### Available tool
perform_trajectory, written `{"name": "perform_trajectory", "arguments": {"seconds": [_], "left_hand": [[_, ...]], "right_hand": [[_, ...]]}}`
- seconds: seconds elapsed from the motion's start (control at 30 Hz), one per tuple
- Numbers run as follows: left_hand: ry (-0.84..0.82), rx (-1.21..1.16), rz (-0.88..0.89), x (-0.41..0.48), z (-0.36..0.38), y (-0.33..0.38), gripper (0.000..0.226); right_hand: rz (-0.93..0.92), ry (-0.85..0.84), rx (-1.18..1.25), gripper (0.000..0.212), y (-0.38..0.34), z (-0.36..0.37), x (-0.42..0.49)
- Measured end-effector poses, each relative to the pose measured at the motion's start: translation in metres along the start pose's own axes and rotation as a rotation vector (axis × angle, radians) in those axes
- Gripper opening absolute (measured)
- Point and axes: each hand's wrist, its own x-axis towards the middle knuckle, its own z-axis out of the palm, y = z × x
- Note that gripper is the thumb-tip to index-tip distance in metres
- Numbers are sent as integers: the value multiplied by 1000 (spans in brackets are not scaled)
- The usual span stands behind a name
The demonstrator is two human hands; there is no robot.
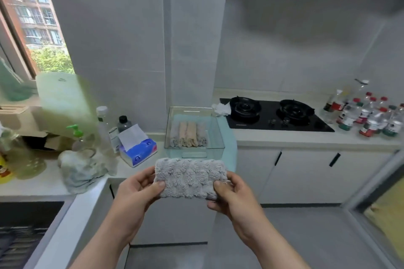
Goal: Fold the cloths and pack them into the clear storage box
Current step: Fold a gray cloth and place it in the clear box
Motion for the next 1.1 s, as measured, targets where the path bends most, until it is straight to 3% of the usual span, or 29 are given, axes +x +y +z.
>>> {"name": "perform_trajectory", "arguments": {"seconds": [0.07, 0.13, 0.2, 0.3, 0.47, 0.67, 0.73, 0.9, 1.1], "left_hand": [[9, 14, -20, 40, -10, 0, 38], [18, 25, -41, 77, -21, 2, 45], [20, 19, -56, 113, -27, 6, 50], [35, 38, -83, 162, -30, 8, 39], [-19, 125, -91, 208, -16, 4, 47], [-121, 459, -108, 248, 28, -24, 36], [-127, 611, -71, 267, 25, -28, 32], [331, 598, -10, 323, -17, -32, 18], [367, 525, -219, 334, -57, -77, 20]], "right_hand": [[21, 13, 6, 30, -4, 13, 36], [64, 47, 83, 23, -11, 27, 67], [97, 59, 202, 26, -19, 36, 99], [142, 60, 362, 20, -31, 43, 141], [223, 79, 517, 32, -40, 40, 198], [385, 137, 642, 28, -48, 30, 295], [460, 158, 580, 30, -48, 24, 328], [603, 170, 235, 23, -16, 16, 398], [833, 164, -128, 31, 58, 38, 435]]}}
